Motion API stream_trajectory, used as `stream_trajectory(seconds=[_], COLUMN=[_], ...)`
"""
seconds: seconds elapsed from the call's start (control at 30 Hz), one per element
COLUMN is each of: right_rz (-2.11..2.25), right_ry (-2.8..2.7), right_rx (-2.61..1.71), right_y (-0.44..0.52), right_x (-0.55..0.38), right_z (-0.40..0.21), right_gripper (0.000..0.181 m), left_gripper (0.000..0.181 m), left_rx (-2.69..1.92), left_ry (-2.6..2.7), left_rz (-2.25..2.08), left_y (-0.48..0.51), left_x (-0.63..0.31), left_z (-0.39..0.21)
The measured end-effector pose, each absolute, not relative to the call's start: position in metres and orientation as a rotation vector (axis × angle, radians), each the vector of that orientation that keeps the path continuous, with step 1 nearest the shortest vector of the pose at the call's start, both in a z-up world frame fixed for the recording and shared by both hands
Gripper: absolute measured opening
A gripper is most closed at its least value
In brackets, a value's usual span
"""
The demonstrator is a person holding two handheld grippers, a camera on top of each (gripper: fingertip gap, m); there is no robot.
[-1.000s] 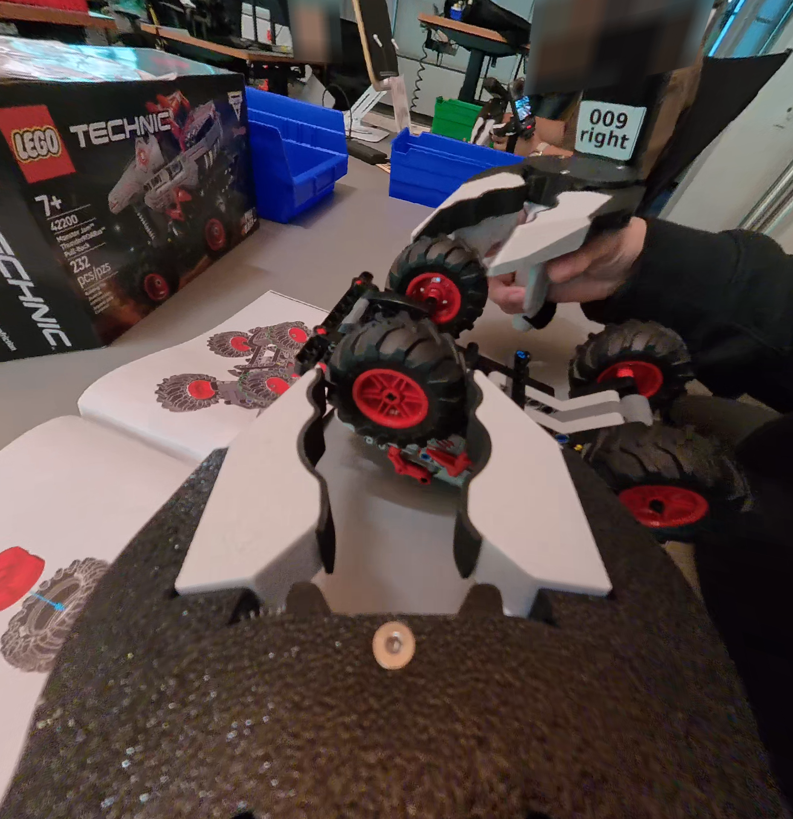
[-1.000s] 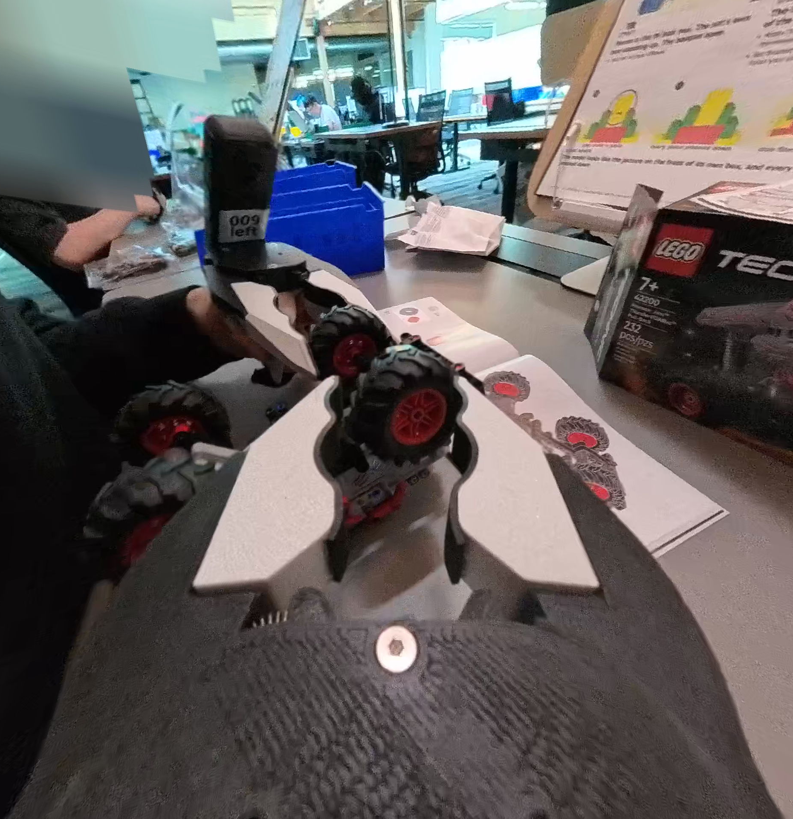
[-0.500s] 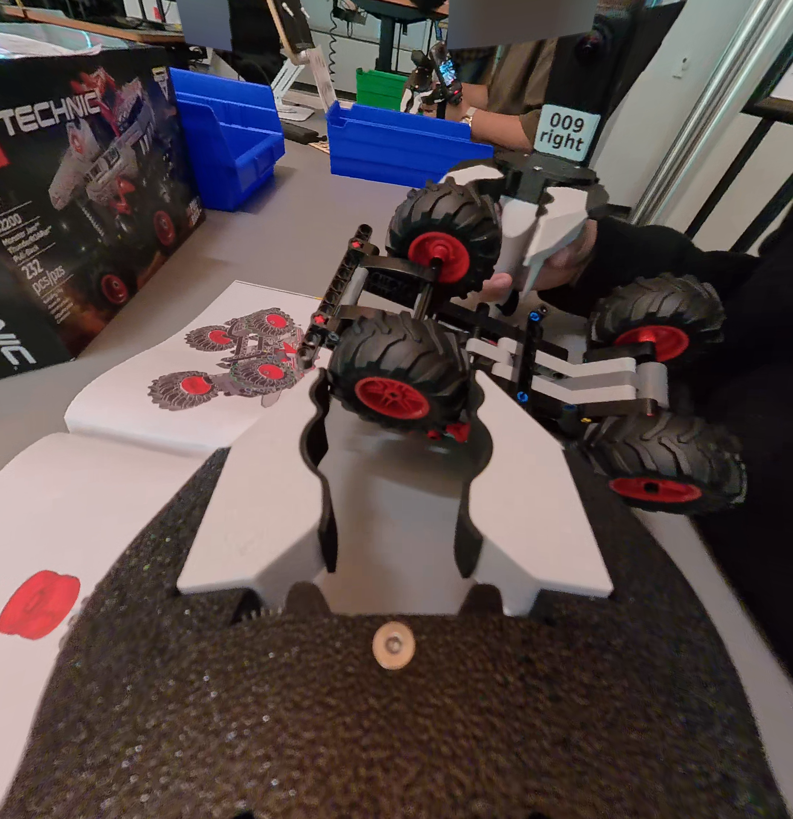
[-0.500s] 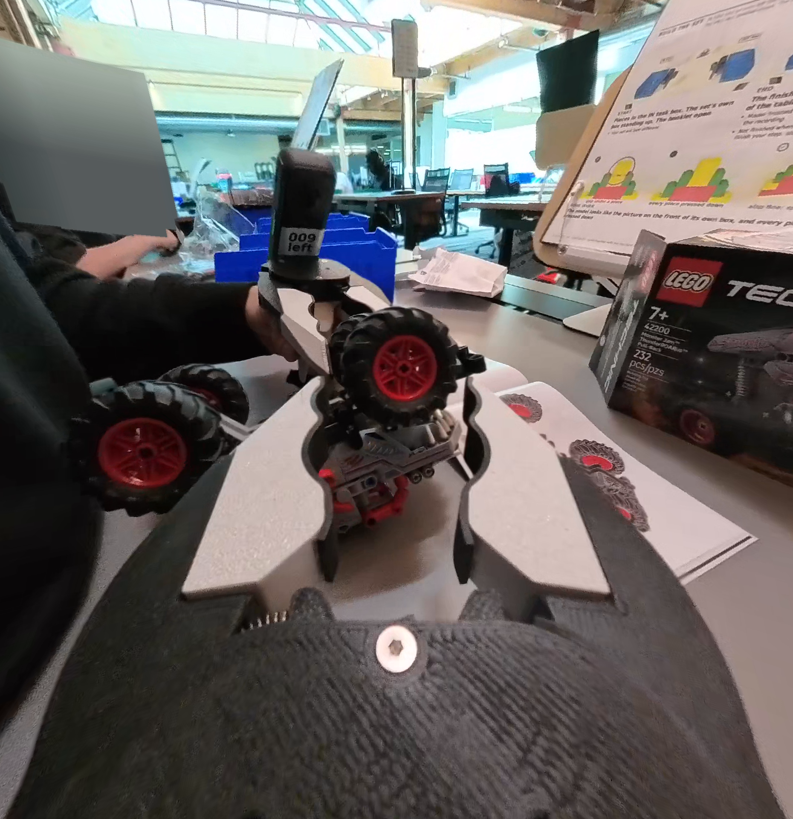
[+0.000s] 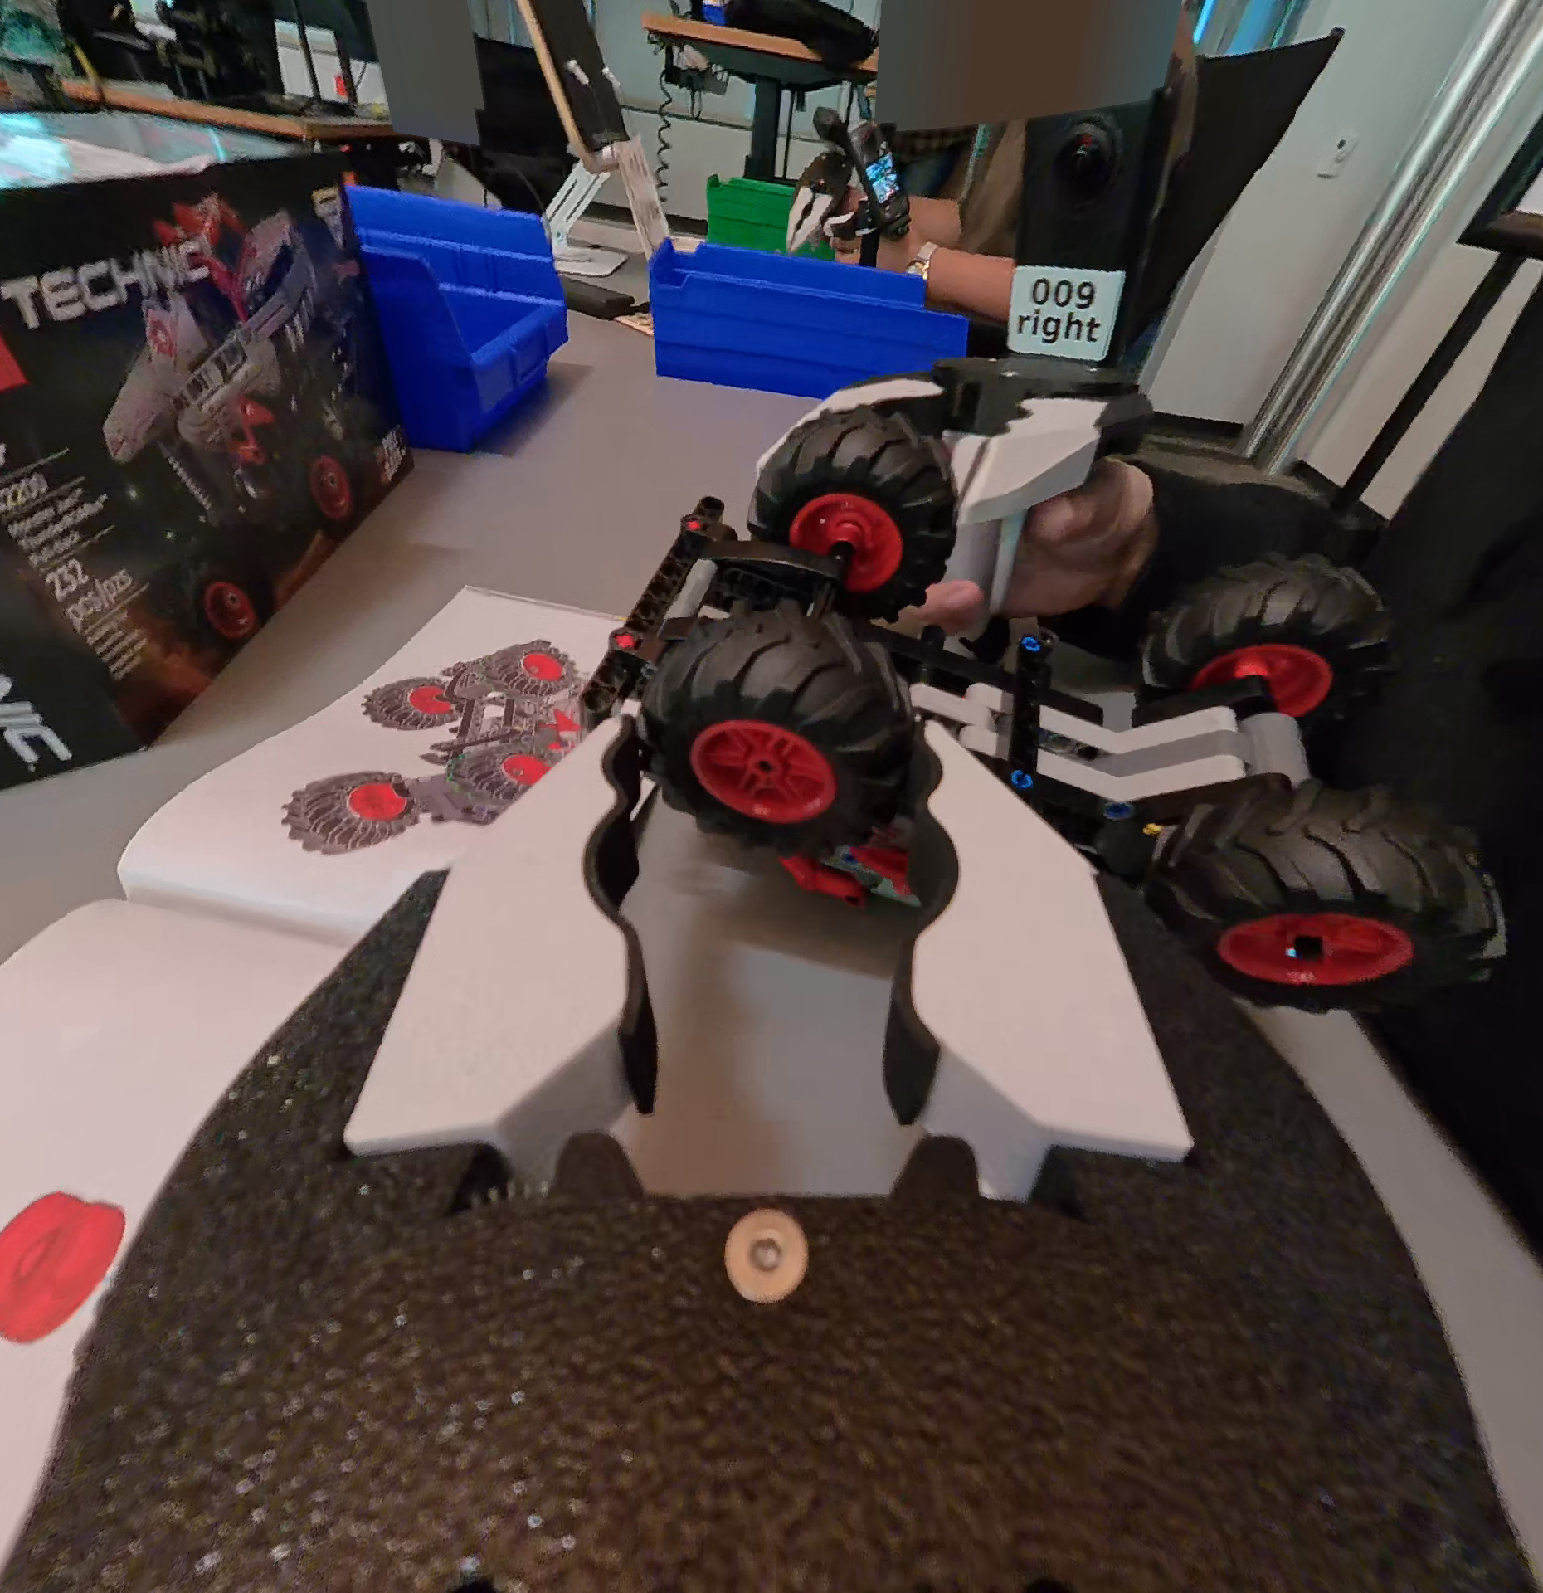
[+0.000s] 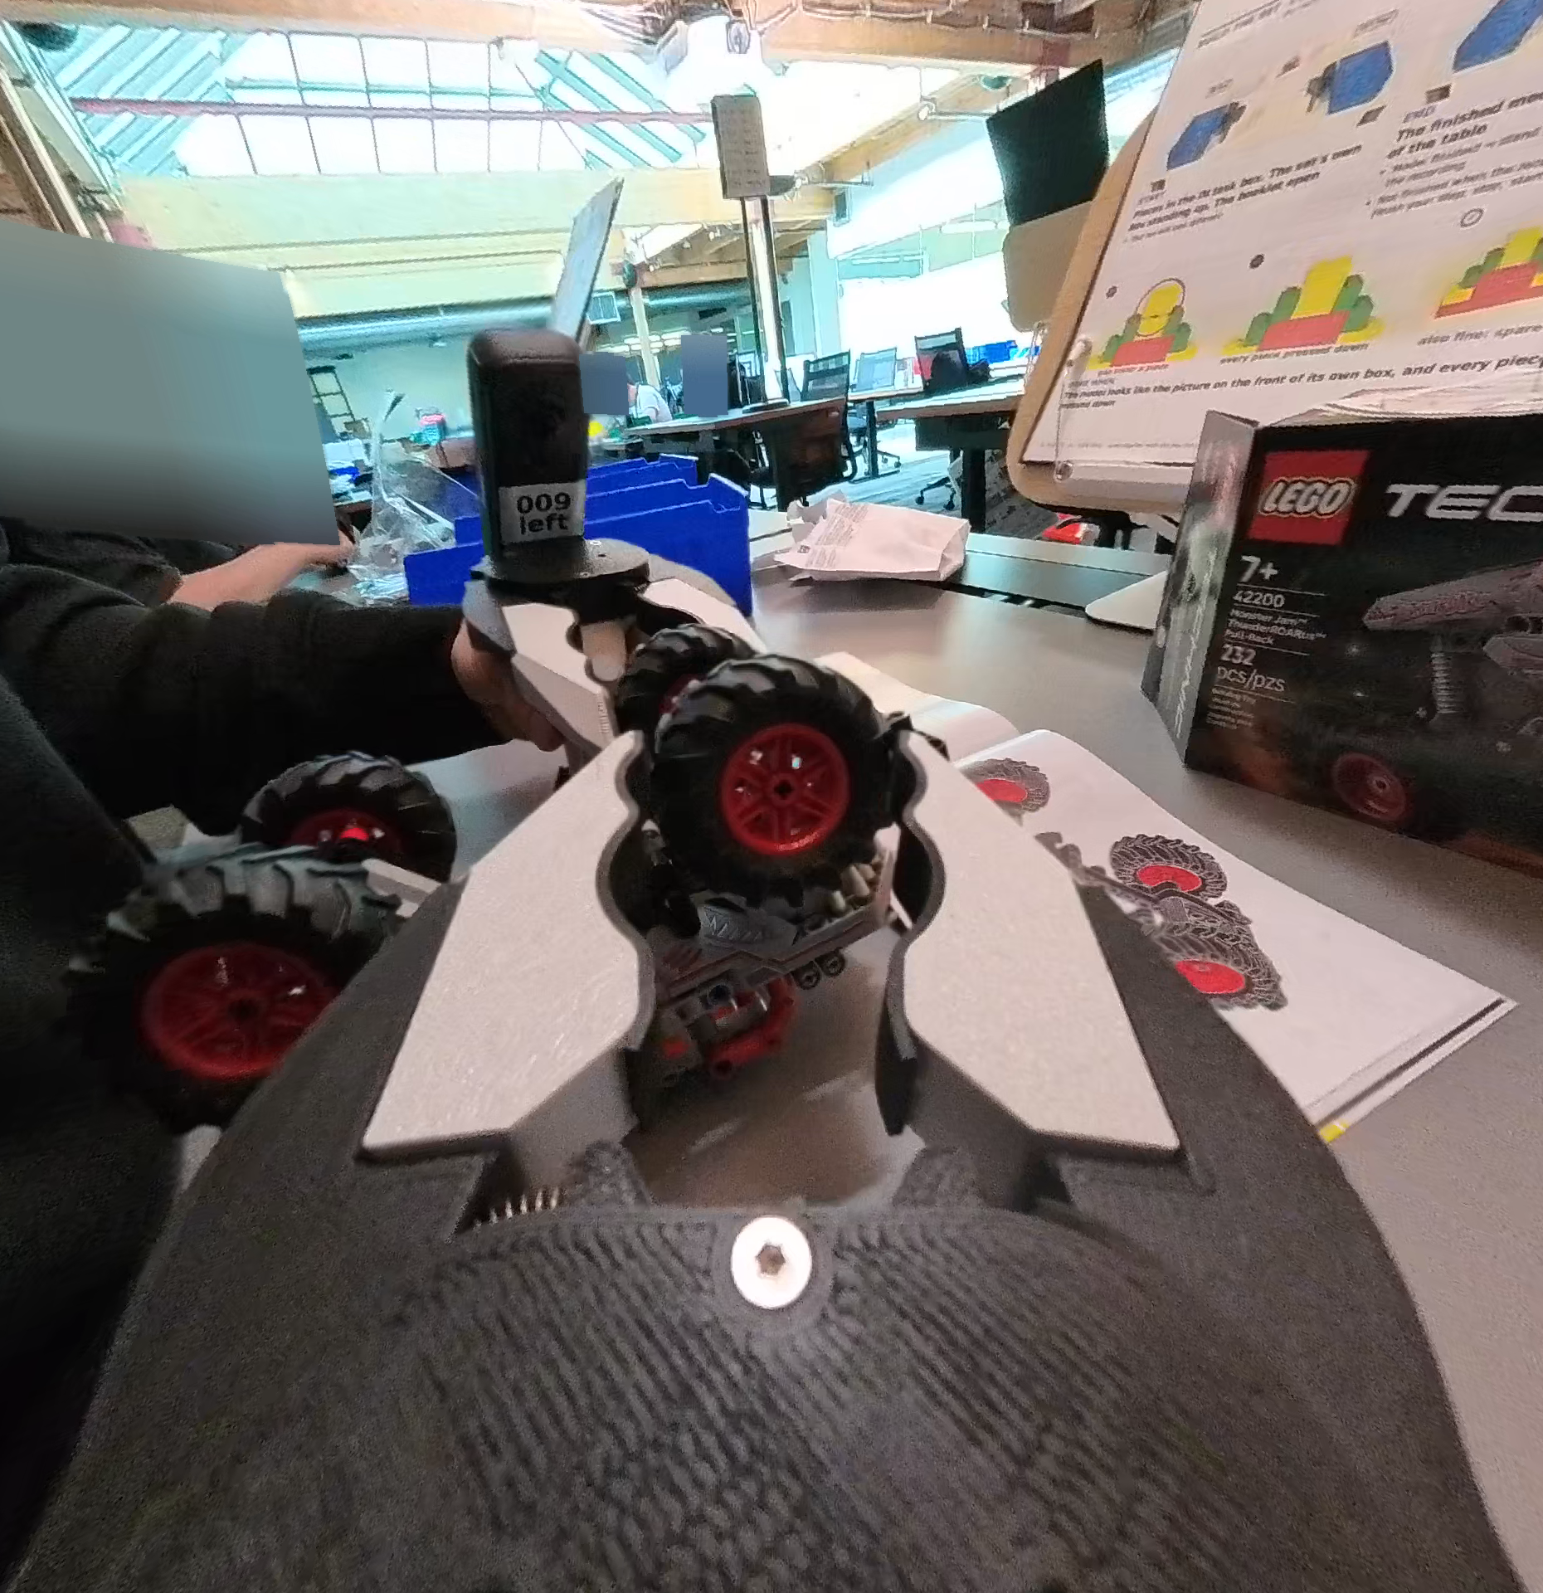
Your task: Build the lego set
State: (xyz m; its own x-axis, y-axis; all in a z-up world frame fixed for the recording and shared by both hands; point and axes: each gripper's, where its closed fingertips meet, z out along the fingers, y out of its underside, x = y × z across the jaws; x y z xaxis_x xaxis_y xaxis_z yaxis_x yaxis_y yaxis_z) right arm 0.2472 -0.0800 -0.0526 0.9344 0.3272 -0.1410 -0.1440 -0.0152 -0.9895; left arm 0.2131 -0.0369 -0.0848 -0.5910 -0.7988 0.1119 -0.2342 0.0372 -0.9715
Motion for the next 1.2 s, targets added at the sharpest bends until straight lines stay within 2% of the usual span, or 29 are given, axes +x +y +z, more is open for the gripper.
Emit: stream_trajectory(seconds=[0.23,0.37,0.53,0.73,0.9,1.0,1.2], right_rz=[0.407,0.431,0.462,0.508,0.739,0.840,0.822], right_ry=[-0.122,-0.168,-0.130,-0.043,-0.047,0.011,-0.039], right_rx=[-1.594,-1.614,-1.658,-1.759,-1.836,-1.748,-1.794], right_y=[-0.084,-0.089,-0.083,-0.073,-0.077,-0.077,-0.075], right_x=[0.253,0.254,0.255,0.253,0.236,0.238,0.234], right_z=[-0.059,-0.061,-0.062,-0.068,-0.080,-0.066,-0.065], right_gripper=[0.053,0.053,0.054,0.067,0.065,0.062,0.063], left_gripper=[0.060,0.059,0.068,0.061,0.061,0.061,0.061], left_rx=[-0.990,-0.918,-0.860,-0.800,-0.678,-0.647,-0.604], left_ry=[1.940,1.937,1.947,1.915,1.904,1.903,1.913], left_rz=[-1.428,-1.479,-1.420,-1.424,-1.425,-1.411,-1.343], left_y=[-0.045,-0.052,-0.052,-0.049,-0.051,-0.049,-0.048], left_x=[0.215,0.210,0.212,0.217,0.211,0.209,0.206], left_z=[-0.080,-0.071,-0.074,-0.075,-0.073,-0.074,-0.075])
